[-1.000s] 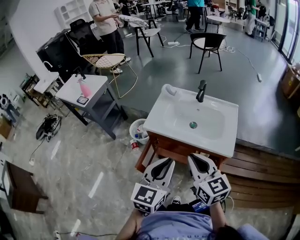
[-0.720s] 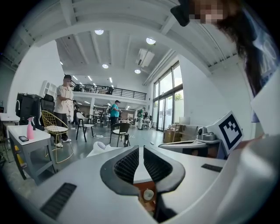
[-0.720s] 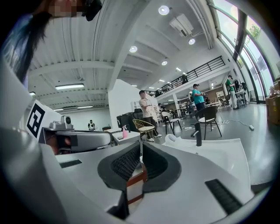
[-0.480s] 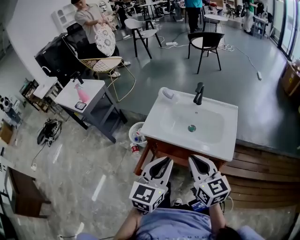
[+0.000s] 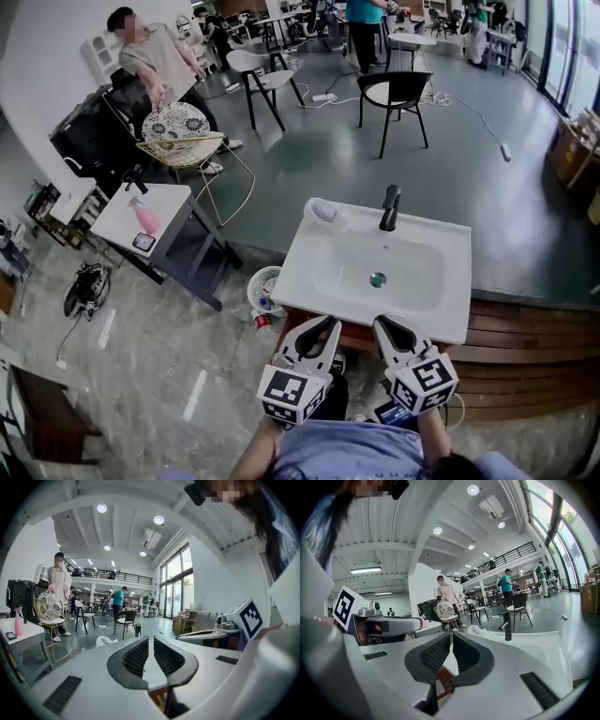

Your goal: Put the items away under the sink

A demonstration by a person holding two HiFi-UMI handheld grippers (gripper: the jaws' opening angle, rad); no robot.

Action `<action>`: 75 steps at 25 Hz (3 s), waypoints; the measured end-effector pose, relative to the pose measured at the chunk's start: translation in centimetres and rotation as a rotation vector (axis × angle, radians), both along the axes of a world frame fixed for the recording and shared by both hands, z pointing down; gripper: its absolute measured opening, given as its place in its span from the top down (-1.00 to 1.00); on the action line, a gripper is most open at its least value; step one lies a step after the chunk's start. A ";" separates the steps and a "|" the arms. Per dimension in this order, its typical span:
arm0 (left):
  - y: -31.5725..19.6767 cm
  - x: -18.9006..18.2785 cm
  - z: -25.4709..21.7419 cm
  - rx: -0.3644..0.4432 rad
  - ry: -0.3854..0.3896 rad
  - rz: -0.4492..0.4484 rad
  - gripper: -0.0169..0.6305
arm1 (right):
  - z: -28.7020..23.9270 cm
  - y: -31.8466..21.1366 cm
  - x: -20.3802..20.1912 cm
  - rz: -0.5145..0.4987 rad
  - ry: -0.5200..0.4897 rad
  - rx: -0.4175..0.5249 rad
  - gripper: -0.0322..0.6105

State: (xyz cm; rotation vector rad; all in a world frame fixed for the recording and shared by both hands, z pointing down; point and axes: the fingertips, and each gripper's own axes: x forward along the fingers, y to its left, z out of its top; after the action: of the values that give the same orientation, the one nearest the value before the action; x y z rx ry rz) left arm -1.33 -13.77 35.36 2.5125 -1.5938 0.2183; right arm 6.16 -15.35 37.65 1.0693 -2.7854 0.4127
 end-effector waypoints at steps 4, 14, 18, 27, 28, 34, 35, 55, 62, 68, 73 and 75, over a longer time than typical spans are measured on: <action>-3.6 -1.7 0.0 -0.011 0.018 0.020 0.85 | 0.3 -3.4 -1.7 0.011 0.003 -0.015 0.85; -11.2 -6.6 1.2 -0.048 0.022 0.035 0.84 | 1.5 -10.5 -5.9 0.012 0.028 -0.040 0.85; -13.1 -8.6 2.5 -0.073 0.029 0.036 0.84 | 2.6 -12.6 -7.8 -0.007 0.045 -0.044 0.84; -17.8 -12.2 5.3 -0.108 0.005 0.099 0.84 | 5.6 -18.4 -11.1 -0.027 0.082 -0.095 0.83; -18.4 -12.5 5.7 -0.112 0.003 0.104 0.84 | 5.9 -19.2 -11.4 -0.031 0.080 -0.103 0.80; -22.5 -15.0 8.5 -0.145 0.027 0.104 0.76 | 8.2 -23.6 -13.3 -0.069 0.151 -0.090 0.47; -23.2 -15.4 8.8 -0.148 0.026 0.103 0.75 | 8.7 -24.3 -13.5 -0.072 0.164 -0.091 0.45; -35.7 -17.7 17.8 -0.250 -0.133 0.283 0.22 | 19.2 -35.5 -14.4 -0.027 0.298 -0.257 -0.04; -38.6 -16.9 20.0 -0.271 -0.218 0.375 0.10 | 20.6 -36.8 -14.8 -0.044 0.365 -0.258 -0.07; -39.7 -16.9 21.4 -0.282 -0.303 0.437 -0.09 | 21.8 -37.8 -15.0 -0.046 0.429 -0.237 -0.12; -40.6 -16.3 22.4 -0.294 -0.323 0.488 -0.16 | 22.5 -38.4 -15.5 -0.074 0.442 -0.223 -0.16; -40.8 -15.8 22.6 -0.292 -0.330 0.518 -0.18 | 22.8 -38.4 -15.6 -0.086 0.439 -0.236 -0.16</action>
State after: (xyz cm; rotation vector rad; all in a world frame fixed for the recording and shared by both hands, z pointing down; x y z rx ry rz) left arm -17.16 -54.52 57.97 2.6870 -0.8656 0.8944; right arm -9.48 -53.80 60.49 0.8607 -2.3205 0.4234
